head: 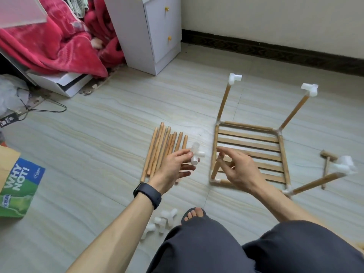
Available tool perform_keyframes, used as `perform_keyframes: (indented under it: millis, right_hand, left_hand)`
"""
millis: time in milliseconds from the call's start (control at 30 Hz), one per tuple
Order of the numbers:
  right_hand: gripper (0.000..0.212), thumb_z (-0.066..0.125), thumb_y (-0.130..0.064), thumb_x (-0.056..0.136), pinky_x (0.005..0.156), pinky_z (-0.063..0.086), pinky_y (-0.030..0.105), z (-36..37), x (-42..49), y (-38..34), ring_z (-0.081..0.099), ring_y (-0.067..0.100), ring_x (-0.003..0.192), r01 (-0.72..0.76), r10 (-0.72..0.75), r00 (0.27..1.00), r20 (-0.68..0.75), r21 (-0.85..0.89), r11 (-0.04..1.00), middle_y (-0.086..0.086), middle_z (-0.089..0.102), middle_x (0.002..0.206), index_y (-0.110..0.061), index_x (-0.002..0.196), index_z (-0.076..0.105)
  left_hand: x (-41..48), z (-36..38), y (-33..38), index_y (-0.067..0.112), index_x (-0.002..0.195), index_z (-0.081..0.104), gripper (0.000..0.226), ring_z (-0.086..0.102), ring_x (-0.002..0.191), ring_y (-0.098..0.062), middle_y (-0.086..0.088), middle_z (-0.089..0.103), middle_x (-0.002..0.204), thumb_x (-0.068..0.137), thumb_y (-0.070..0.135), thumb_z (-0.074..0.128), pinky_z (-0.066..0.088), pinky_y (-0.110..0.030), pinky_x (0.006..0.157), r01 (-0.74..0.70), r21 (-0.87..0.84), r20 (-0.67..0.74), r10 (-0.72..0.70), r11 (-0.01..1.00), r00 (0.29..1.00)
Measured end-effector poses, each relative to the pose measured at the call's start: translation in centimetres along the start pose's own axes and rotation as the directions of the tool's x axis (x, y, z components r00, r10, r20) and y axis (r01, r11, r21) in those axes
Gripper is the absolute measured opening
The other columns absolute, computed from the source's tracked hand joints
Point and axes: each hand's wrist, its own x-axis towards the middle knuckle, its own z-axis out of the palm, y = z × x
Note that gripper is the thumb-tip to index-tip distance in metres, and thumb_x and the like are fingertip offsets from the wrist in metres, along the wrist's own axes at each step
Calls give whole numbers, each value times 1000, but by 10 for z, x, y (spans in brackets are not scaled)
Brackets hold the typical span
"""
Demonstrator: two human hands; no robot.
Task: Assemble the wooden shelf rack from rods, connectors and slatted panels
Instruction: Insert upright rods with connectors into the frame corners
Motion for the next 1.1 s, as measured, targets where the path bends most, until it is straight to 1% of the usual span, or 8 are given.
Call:
perform_keyframes:
  millis: [67, 167, 233, 433, 567, 733, 1000, 1100]
  right_hand:
    - [40, 64, -36, 99, 84, 55, 27, -17, 0, -11, 72, 6, 82, -125, 122, 992, 27, 224, 967, -11, 67, 124, -33, 139, 58]
    - [23, 59, -32, 103, 79, 56, 36, -44, 0, -32, 74, 17, 82, -270, 240, 961, 136, 637, 722, 7, 76, 112, -23, 121, 69]
    - [24, 57, -33, 103, 74, 58, 34, -57, -2, -40, 73, 21, 78, -276, 258, 956, 138, 721, 636, 9, 78, 103, -16, 115, 71]
    - [12, 70, -22, 96, 66, 58, 24, -75, -8, -36, 70, 15, 72, -321, 294, 940, 173, 742, 589, 5, 78, 90, -12, 102, 71]
    - [24, 77, -21, 90, 73, 58, 29, -73, -11, -33, 74, 17, 78, -413, 300, 910, 288, 709, 572, 5, 75, 98, -9, 108, 68]
    - [36, 72, -37, 93, 75, 57, 27, -76, -12, -32, 75, 17, 89, -336, 281, 938, 204, 734, 590, 4, 73, 114, -19, 124, 65]
    - [23, 68, -26, 97, 85, 55, 31, -62, -7, -31, 68, 16, 84, -396, 197, 918, 344, 786, 474, 3, 74, 95, -11, 114, 72]
    - [29, 71, -25, 94, 88, 58, 32, -54, -1, -30, 73, 24, 92, -426, 291, 898, 330, 818, 387, 14, 73, 103, -6, 116, 68]
  left_hand:
    - [-4, 19, 20, 22, 115, 74, 21, 66, 75, -15, -4, 75, 101, 98, 30, 62, 54, -30, 71, 13, -78, 106, -4, 997, 994]
    - [-9, 46, 40, 26, 116, 72, 21, 64, 69, -10, 3, 73, 92, 95, 30, 69, 54, -25, 67, -152, 130, 65, 144, 980, 987]
    - [-13, 60, 50, 26, 118, 70, 25, 64, 70, -8, 4, 76, 90, 93, 32, 72, 53, -25, 69, -227, 217, 67, 218, 949, 974]
    - [-20, 76, 73, 27, 114, 73, 22, 68, 76, -9, 6, 78, 95, 92, 26, 73, 53, -21, 69, -252, 324, 96, 234, 912, 968]
    - [-21, 80, 82, 16, 119, 70, 29, 72, 79, -14, -5, 76, 104, 91, 16, 74, 57, -30, 78, -260, 261, 116, 237, 930, 964]
    - [-16, 82, 90, 13, 125, 62, 46, 73, 84, -11, -10, 76, 105, 83, 8, 80, 58, -22, 72, -226, 302, 157, 185, 926, 970]
    - [7, 91, 84, 19, 128, 59, 50, 73, 98, -21, -7, 76, 105, 84, 24, 81, 57, -32, 85, -203, 286, 160, 162, 936, 974]
    - [12, 90, 75, 24, 121, 64, 36, 69, 98, -7, 5, 73, 107, 89, 36, 76, 54, -21, 71, -239, 341, 100, 218, 909, 971]
